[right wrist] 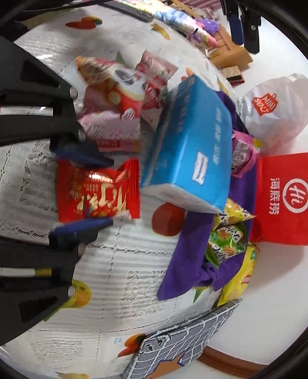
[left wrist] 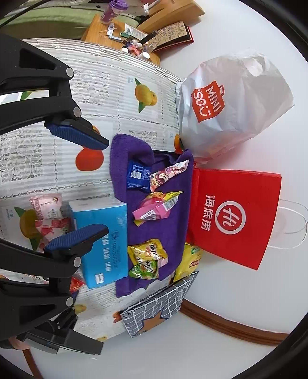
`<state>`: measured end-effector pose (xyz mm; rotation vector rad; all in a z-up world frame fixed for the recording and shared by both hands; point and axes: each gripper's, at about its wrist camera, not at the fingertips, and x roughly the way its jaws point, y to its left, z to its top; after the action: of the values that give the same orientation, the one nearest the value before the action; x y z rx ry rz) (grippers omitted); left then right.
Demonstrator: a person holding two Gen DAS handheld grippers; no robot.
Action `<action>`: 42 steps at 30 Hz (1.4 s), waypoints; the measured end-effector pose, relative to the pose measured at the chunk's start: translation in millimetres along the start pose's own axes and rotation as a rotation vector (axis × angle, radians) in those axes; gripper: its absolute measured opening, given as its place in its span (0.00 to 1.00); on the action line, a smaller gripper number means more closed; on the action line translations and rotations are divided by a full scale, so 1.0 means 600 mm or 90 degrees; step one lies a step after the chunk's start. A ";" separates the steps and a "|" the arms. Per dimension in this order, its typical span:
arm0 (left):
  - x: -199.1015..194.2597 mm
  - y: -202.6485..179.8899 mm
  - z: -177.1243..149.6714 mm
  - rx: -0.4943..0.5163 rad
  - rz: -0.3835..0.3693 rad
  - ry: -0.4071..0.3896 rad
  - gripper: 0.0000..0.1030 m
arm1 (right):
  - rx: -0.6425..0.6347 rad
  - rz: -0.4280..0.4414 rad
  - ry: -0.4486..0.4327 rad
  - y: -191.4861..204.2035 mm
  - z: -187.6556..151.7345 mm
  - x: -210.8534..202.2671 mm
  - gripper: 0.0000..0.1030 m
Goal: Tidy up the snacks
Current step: 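Grasp the red packet with the right tool while the left tool returns to the pile, then grasp the white-and-pink packet with the left tool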
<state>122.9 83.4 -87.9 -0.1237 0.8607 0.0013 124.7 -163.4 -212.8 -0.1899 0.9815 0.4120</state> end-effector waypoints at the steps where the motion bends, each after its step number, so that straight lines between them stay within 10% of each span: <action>1: 0.000 -0.001 -0.004 0.002 0.001 0.001 0.61 | 0.006 -0.001 -0.004 -0.001 -0.003 -0.003 0.38; 21: 0.122 -0.014 -0.114 0.021 0.004 0.132 0.61 | 0.109 -0.027 -0.042 -0.043 -0.050 -0.053 0.37; 35: 0.158 -0.101 -0.147 0.117 0.033 0.123 0.69 | 0.109 -0.018 -0.058 -0.054 -0.061 -0.053 0.38; 40: 0.157 -0.097 -0.145 0.095 0.029 0.114 0.56 | 0.110 -0.023 -0.063 -0.062 -0.063 -0.057 0.37; 42: 0.153 -0.092 -0.144 0.086 0.023 0.101 0.30 | 0.117 -0.019 -0.063 -0.067 -0.064 -0.058 0.38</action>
<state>120.2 14.7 -206.9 0.0192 1.0191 -0.0335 95.1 -221.5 -205.7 -0.0184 0.9121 0.2989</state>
